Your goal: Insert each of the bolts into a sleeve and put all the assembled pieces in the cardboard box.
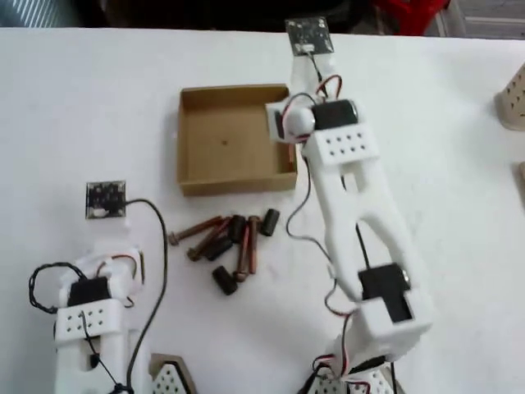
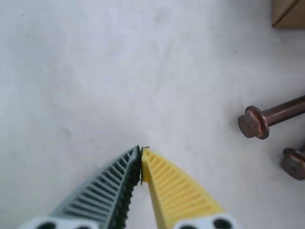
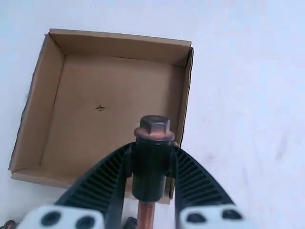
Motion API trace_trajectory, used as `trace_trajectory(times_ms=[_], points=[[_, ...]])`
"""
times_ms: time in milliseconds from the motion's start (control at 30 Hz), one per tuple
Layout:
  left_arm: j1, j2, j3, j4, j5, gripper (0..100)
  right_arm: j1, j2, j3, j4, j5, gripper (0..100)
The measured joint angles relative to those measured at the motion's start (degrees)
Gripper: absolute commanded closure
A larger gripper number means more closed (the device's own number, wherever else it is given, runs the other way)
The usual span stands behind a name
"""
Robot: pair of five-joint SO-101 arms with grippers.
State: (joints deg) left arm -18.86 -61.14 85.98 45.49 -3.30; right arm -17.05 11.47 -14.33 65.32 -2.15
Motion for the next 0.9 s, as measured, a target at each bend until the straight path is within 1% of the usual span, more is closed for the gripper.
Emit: trace_trajectory(times_ms=[233, 533, 733, 800, 900], points=[[0.0, 0.0, 0.0, 0.0, 0.0, 97, 0.4, 17.5, -15.2, 3.3, 0.2, 98.1], [0.0, 0.0, 0.0, -0.1, 0.0, 97, 0.4, 34.1, -31.4, 7.5, 0.2, 98.1], [0.0, 0.0, 0.0, -0.4, 0.0, 97, 0.3, 41.2, -38.9, 7.5, 4.4, 98.0], [0.0, 0.0, 0.0, -0.4, 0.0, 97, 0.3, 42.4, -40.6, 7.5, 4.9, 96.0], [0.0, 0.0, 0.0, -0.4, 0.0, 97, 0.3, 43.0, -42.6, 9.0, 5.0, 85.8]])
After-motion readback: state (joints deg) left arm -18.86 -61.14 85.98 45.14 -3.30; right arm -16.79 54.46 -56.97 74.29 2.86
